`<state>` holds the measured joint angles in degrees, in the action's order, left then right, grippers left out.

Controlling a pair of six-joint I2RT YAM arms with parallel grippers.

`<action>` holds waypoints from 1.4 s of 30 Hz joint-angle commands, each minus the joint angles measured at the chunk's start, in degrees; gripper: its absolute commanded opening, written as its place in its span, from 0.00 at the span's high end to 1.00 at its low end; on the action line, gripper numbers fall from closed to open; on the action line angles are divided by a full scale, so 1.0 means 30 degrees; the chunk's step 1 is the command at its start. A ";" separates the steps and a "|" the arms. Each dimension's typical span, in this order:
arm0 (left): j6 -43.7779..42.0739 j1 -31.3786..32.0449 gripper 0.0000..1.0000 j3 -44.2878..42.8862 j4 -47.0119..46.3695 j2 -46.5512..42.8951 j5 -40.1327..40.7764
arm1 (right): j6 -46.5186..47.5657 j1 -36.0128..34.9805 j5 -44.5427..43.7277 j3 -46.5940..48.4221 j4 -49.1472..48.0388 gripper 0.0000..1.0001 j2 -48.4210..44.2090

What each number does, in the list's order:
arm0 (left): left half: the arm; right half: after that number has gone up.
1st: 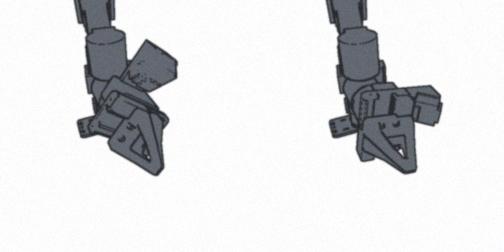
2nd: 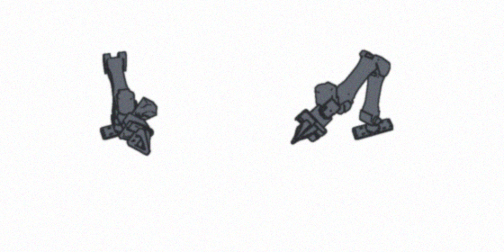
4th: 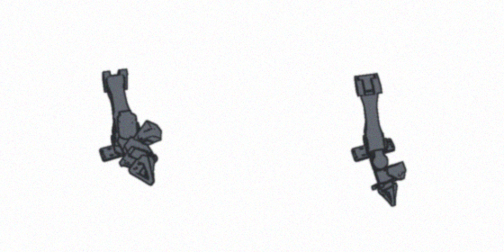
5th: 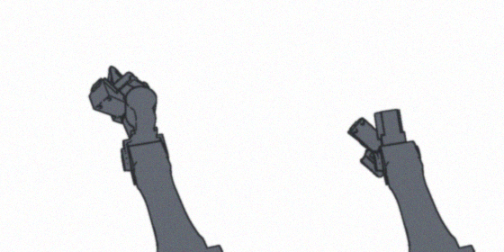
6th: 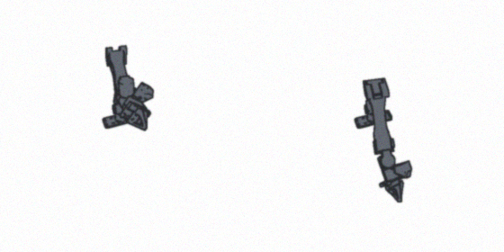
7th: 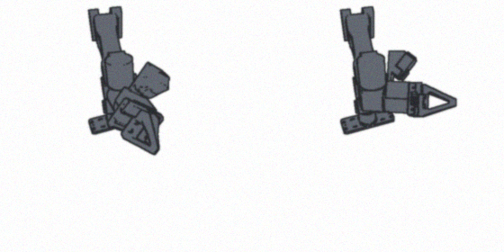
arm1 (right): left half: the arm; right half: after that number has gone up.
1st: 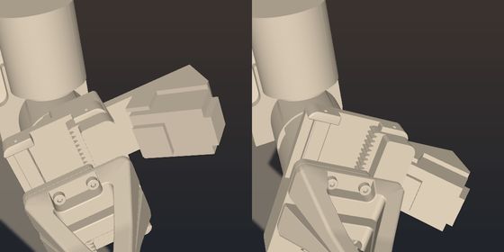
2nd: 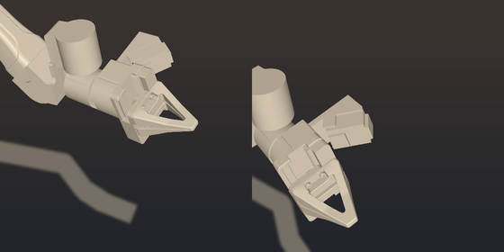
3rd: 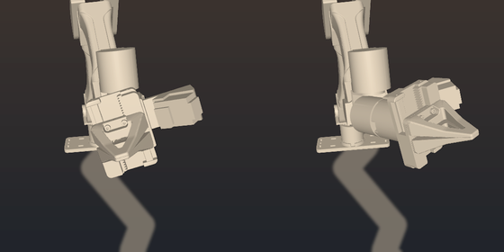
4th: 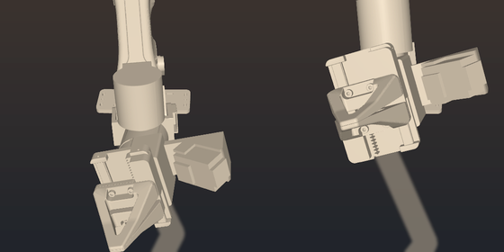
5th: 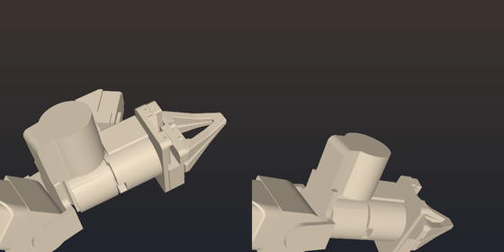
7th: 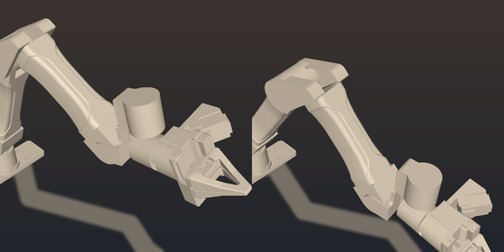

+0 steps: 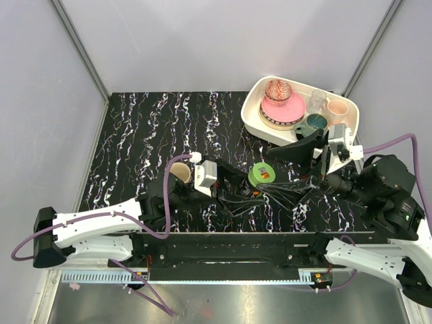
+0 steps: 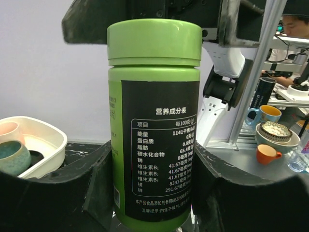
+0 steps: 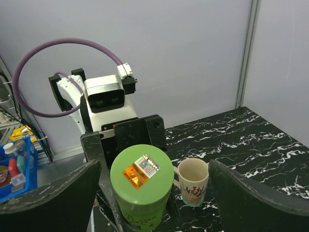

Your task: Sort the pills into containers

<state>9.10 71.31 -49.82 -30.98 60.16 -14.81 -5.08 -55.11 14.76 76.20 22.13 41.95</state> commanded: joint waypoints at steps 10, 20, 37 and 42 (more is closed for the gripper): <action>0.0423 0.0108 1.00 -0.0620 -0.2621 0.0571 -0.1392 | -0.1236 0.0031 0.0996 -0.1524 -0.2131 0.36 -0.0186; -0.1328 0.0108 1.00 -0.0474 -0.0660 0.0074 0.3952 | -0.0858 0.0002 -0.1837 -0.1730 -0.1373 0.86 0.0339; -0.6932 -0.0303 1.00 -0.3373 -0.3295 0.5669 1.3933 | -0.0650 0.0031 -1.7090 0.2838 -0.0521 0.38 0.5703; -0.6141 -0.0303 1.00 -0.2847 -0.3062 0.4938 1.2966 | -0.1381 0.0031 -1.5090 0.3016 0.0033 0.08 0.4474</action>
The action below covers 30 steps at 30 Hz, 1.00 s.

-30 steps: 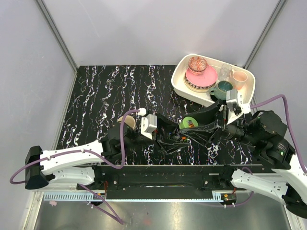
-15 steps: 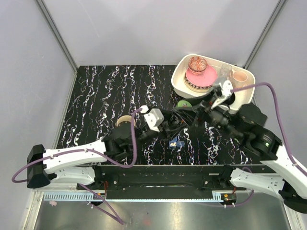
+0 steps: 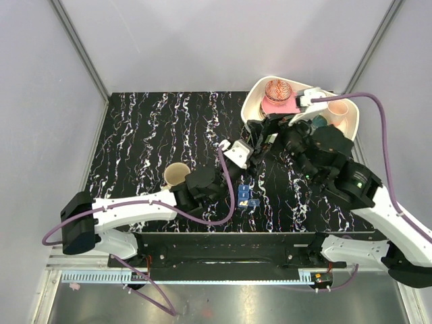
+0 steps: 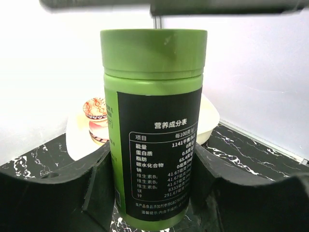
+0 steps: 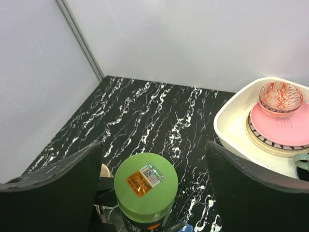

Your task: Sort the pills into containers

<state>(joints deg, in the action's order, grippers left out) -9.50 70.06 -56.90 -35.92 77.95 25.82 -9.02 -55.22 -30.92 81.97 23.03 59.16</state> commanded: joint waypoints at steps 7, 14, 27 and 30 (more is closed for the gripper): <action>0.1260 0.0113 1.00 0.0422 0.0868 -0.3099 -0.3708 | -0.1328 0.0067 0.3505 0.1882 0.2134 0.02 -0.3105; 0.1554 0.0113 1.00 0.0102 0.3212 -0.4041 -0.6526 | -0.1594 0.0038 0.7197 0.3904 0.6823 0.05 -0.2522; 0.1526 0.0113 1.00 -0.0104 0.3976 -0.3923 -0.7523 | -0.1653 0.0038 0.8957 0.3029 0.8203 0.06 -0.1262; 0.1555 0.0113 1.00 -0.0104 0.3976 -0.3894 -0.7553 | -0.1623 0.0067 0.9074 0.2677 0.8349 0.11 -0.1057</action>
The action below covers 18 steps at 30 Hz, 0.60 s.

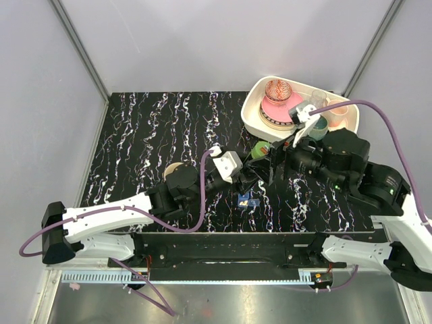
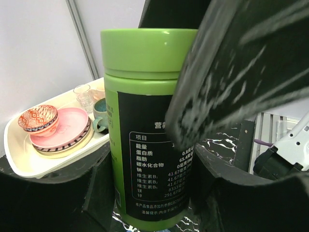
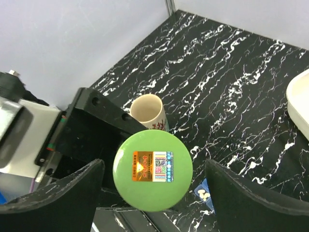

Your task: Sort the pills into containers

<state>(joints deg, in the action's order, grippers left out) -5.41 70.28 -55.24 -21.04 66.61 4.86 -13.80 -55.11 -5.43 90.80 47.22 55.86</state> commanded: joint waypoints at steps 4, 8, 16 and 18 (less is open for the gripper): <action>0.0134 0.0040 1.00 -0.0570 -0.1044 -0.0113 -0.0537 | 0.0031 0.0002 0.0726 -0.0502 0.0431 0.33 0.0307; 0.0133 0.0040 1.00 -0.0424 -0.1102 -0.0084 -0.0391 | 0.0089 0.0002 0.0960 -0.0649 0.0461 0.69 0.0366; 0.1184 0.0040 0.49 0.0864 -0.1133 -0.0815 0.1482 | 0.0089 0.0002 -0.0764 -0.0678 0.0286 1.00 0.0747; 0.1654 0.0040 0.13 0.1418 -0.0549 -0.1340 0.2706 | 0.0322 0.0031 -0.1786 -0.0969 -0.0036 1.00 0.0747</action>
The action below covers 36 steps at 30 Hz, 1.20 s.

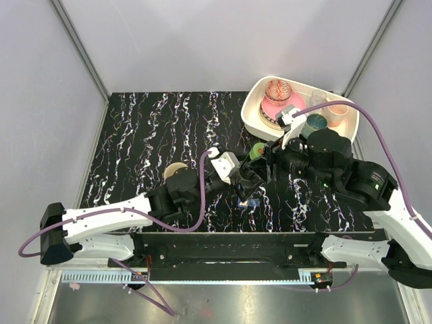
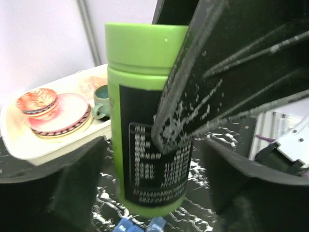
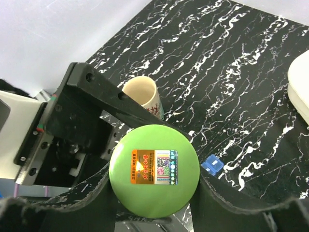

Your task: Sort the pills into containers

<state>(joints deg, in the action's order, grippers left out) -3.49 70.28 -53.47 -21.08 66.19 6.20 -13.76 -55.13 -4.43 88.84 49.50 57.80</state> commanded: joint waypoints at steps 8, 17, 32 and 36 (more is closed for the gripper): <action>0.6080 0.0040 0.01 0.1973 0.4619 -0.3311 0.4321 | 0.1012 0.0885 -0.4182 -0.1925 -0.3454 1.00 0.1414; 0.7959 0.0040 0.01 0.2590 0.7403 -0.5364 0.4088 | 0.0895 0.4638 -0.4612 -0.5177 -0.9690 1.00 0.5631; 0.9073 0.0040 0.01 0.4933 0.6060 -0.6684 0.4351 | 0.2067 0.5516 -0.8547 -0.9394 -1.9278 1.00 1.2167; 0.8985 0.0040 0.01 0.5021 0.6031 -0.6567 0.4292 | 0.1716 0.6014 -0.7930 -0.9749 -2.0335 1.00 1.3279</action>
<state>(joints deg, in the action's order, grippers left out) 23.00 70.32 -38.52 0.10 47.03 18.26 -8.34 -38.39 -26.92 59.99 -1.04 96.14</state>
